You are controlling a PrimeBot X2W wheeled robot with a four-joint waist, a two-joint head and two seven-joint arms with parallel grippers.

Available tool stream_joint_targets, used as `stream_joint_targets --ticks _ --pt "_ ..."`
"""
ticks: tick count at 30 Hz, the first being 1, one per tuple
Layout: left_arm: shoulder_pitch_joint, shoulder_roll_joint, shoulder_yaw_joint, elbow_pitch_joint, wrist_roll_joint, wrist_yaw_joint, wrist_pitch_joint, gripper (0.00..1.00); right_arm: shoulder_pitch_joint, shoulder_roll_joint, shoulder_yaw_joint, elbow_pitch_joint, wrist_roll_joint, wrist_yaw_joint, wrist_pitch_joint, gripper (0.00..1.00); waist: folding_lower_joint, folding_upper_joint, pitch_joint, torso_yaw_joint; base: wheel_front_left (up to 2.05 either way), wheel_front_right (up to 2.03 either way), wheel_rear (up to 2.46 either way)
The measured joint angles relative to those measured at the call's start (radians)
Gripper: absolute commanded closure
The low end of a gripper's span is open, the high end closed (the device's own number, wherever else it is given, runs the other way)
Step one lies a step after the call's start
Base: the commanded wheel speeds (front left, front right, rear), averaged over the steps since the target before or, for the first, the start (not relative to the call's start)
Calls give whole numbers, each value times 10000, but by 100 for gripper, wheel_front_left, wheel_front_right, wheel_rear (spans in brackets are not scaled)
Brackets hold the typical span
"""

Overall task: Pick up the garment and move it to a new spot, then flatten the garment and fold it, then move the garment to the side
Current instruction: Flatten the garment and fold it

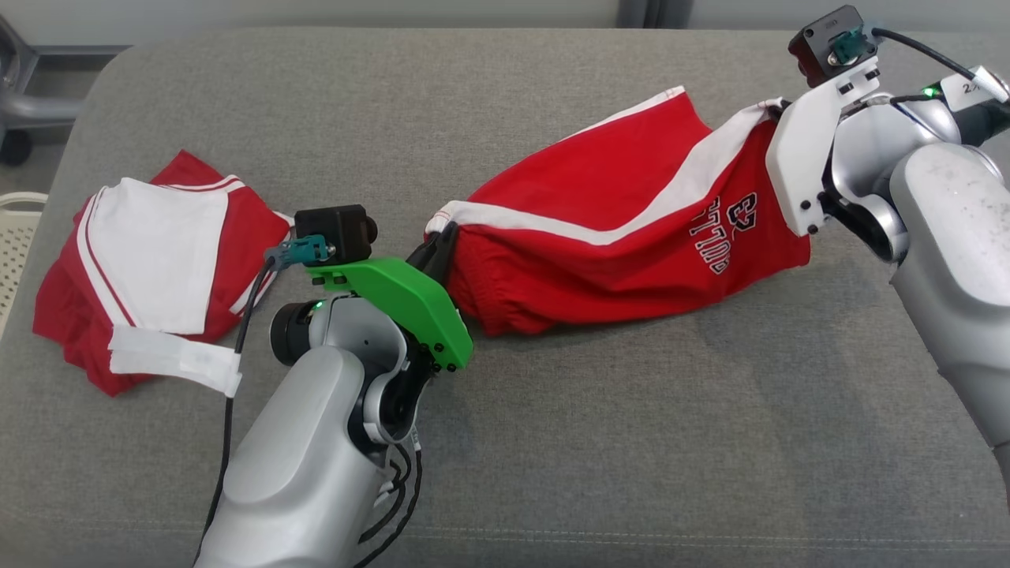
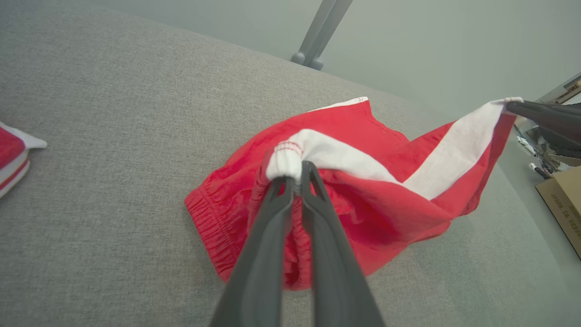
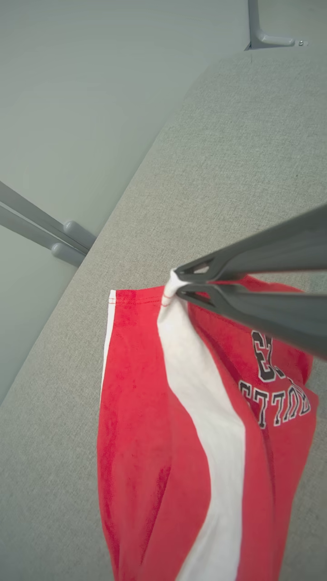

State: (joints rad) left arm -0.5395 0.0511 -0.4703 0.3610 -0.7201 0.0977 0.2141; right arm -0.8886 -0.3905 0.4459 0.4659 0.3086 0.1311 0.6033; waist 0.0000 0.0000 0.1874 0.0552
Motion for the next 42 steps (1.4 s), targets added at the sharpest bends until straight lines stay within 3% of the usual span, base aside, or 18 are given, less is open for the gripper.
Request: stream_joint_targets --ticks 9,24,25,26,34,42 --pt "-1177 -12 -1127 1181 -1728 328 -1358 100 -1764 268 610 2867 -930 0 -2213 100 0 0 483 603 0 0 0" --pt "-3314 -15 -3208 2525 -4119 541 -3150 100 -3893 823 -198 6038 -2558 2 -4341 100 1 0 1652 1086 0 0 0" --pt "-3394 -13 -3340 2631 -4242 550 -3198 67 -3898 894 -253 6144 -2627 2 -4531 53 1 0 1731 1113 0 0 0" --pt "-3464 -13 -3480 2725 -4328 550 -3283 0 -3912 982 -368 6291 -2658 2 -4660 0 1 0 1803 1142 0 0 0" --pt "-3948 -12 -4113 3463 -5070 347 -3921 0 -3991 1521 -1022 7208 -2556 4 -5185 0 1 0 1894 1293 0 0 0" --pt "-4081 -15 -3467 3975 -5072 244 -4723 0 -3801 1641 -2748 7745 -1868 4 -6301 0 1 0 1324 1178 0 0 0"
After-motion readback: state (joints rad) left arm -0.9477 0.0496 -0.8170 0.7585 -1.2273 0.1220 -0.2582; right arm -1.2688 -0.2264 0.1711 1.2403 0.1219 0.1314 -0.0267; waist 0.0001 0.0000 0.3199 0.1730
